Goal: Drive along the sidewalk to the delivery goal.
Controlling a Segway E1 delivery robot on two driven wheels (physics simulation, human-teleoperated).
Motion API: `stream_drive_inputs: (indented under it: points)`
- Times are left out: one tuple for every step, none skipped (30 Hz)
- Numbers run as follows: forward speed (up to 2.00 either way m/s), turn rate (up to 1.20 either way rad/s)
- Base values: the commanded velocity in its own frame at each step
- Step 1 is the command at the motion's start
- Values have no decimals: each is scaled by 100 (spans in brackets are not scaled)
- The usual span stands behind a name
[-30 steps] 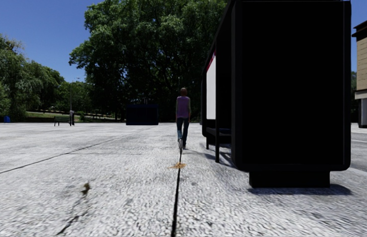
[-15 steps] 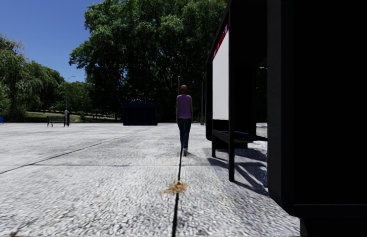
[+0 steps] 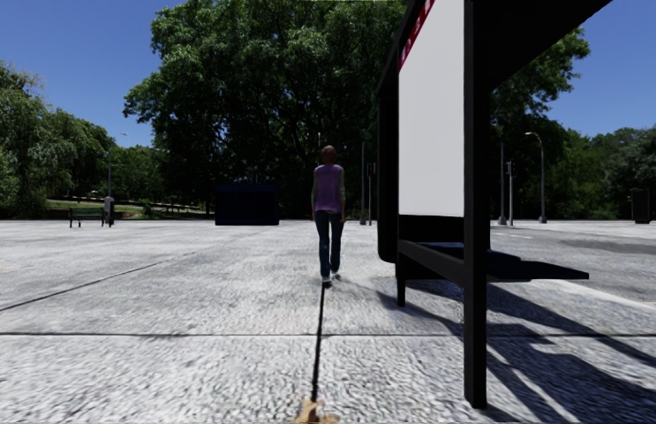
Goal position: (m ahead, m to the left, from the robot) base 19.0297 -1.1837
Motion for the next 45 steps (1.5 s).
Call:
stream_drive_inputs:
  points:
    - [200,0]
    - [200,0]
    - [200,7]
    - [200,12]
    - [200,13]
    - [200,13]
    - [200,14]
    - [200,14]
    - [200,14]
    - [200,14]
    - [200,16]
    - [200,17]
    - [200,20]
    - [200,21]
    - [200,21]
    - [200,22]
    - [200,22]
    - [200,22]
    - [200,22]
    - [200,22]
    - [200,22]
    - [200,22]
    - [200,24]
    - [200,26]
    - [200,26]
    - [200,28]
    - [200,30]
    - [200,30]
    - [200,30]
    - [200,31]
    - [200,31]
    - [200,31]
    - [200,31]
    - [200,31]
    - [200,31]
    - [200,31]
    - [200,31]
    - [200,31]
    - [200,31]
    - [200,31]
    - [200,31]
    - [200,31]
    - [200,31]
    - [200,31]
    - [200,31]
